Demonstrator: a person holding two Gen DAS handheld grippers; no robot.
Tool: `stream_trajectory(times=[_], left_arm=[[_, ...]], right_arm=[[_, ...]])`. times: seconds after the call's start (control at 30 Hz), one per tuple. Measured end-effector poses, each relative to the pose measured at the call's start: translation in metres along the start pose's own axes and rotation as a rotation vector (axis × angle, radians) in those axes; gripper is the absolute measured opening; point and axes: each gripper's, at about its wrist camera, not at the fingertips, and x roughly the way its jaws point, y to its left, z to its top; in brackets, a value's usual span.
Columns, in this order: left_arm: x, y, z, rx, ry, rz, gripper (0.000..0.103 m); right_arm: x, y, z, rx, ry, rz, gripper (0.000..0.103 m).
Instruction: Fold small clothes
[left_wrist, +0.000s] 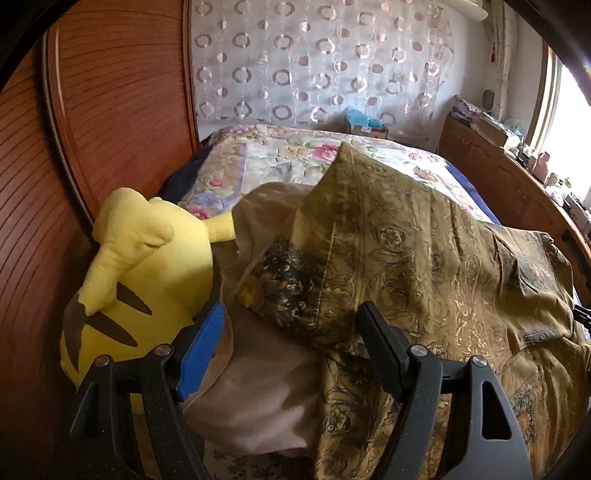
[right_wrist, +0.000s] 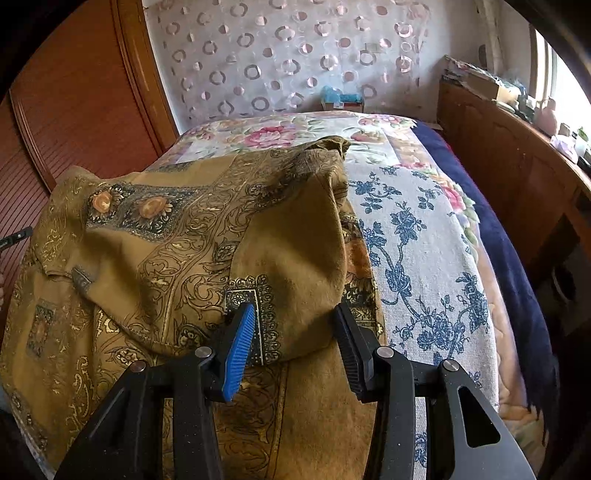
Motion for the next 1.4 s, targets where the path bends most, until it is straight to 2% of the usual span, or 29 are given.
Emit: stream_trajectory(times=[0.07,0.1,0.13,0.2,0.33,0.47,0.53,0.57,0.6,0.67,0.8,0.97,1.03,1.07,1.1,1.13,1.23,1.33,1.4], left_arm=[[-0.001,-0.003,0.000,0.011,-0.007,-0.015,0.072],[-0.002,-0.004,0.000,0.014,-0.012,-0.031,0.062],[-0.004,-0.006,0.000,0.017,-0.014,-0.047,0.056],[-0.007,-0.012,0.001,0.036,-0.020,-0.064,0.035],[-0.011,-0.023,0.003,0.078,-0.037,-0.039,0.021],[-0.014,-0.022,0.003,0.095,-0.042,-0.004,0.020],[-0.015,-0.018,0.003,0.098,-0.052,0.029,0.025],[-0.014,-0.013,0.003,0.098,-0.054,0.048,0.034],[-0.013,-0.009,0.003,0.095,-0.054,0.060,0.046],[-0.010,0.000,0.003,0.077,-0.051,0.070,0.050],[0.001,0.012,0.003,0.028,-0.016,0.011,0.052],[0.017,0.006,0.005,0.024,0.045,-0.070,0.052],[0.013,0.004,0.007,0.021,0.027,-0.073,0.052],[0.011,0.003,0.007,0.021,0.020,-0.081,0.051],[0.009,0.002,0.007,0.024,0.012,-0.097,0.043],[0.008,0.000,0.007,0.032,0.012,-0.109,0.039],[0.008,-0.009,0.009,0.063,0.018,-0.100,0.029],[0.009,-0.011,0.009,0.067,0.021,-0.103,0.007],[0.008,-0.011,0.009,0.062,0.022,-0.110,0.001]], right_arm=[[0.001,0.000,0.000,0.002,-0.001,0.003,0.046],[0.001,-0.001,0.000,0.003,-0.001,0.003,0.046],[0.001,-0.001,0.000,0.003,-0.002,0.003,0.046],[0.002,-0.001,-0.001,0.002,-0.001,0.002,0.046],[0.003,-0.001,-0.001,0.001,-0.002,0.001,0.046],[0.003,-0.001,-0.001,0.001,-0.002,0.001,0.046],[0.003,-0.001,-0.001,0.001,-0.002,0.002,0.046],[0.003,-0.001,-0.001,0.001,-0.002,0.002,0.046],[0.003,-0.001,-0.001,0.000,-0.002,0.001,0.046],[0.003,-0.001,-0.001,0.000,-0.003,0.001,0.046],[0.003,-0.002,-0.001,0.000,-0.003,0.001,0.046],[0.003,-0.002,-0.002,-0.001,-0.003,0.000,0.046],[0.003,-0.002,-0.002,0.000,-0.003,0.002,0.046],[0.003,-0.002,-0.002,0.001,-0.004,0.003,0.046],[0.003,-0.003,-0.002,0.003,-0.004,0.005,0.046],[0.003,-0.003,-0.002,0.004,-0.005,0.007,0.046],[0.004,-0.004,-0.002,0.004,-0.005,0.008,0.046],[0.005,-0.004,-0.002,0.001,-0.005,0.004,0.046],[0.005,-0.004,-0.002,0.000,-0.005,0.004,0.046]])
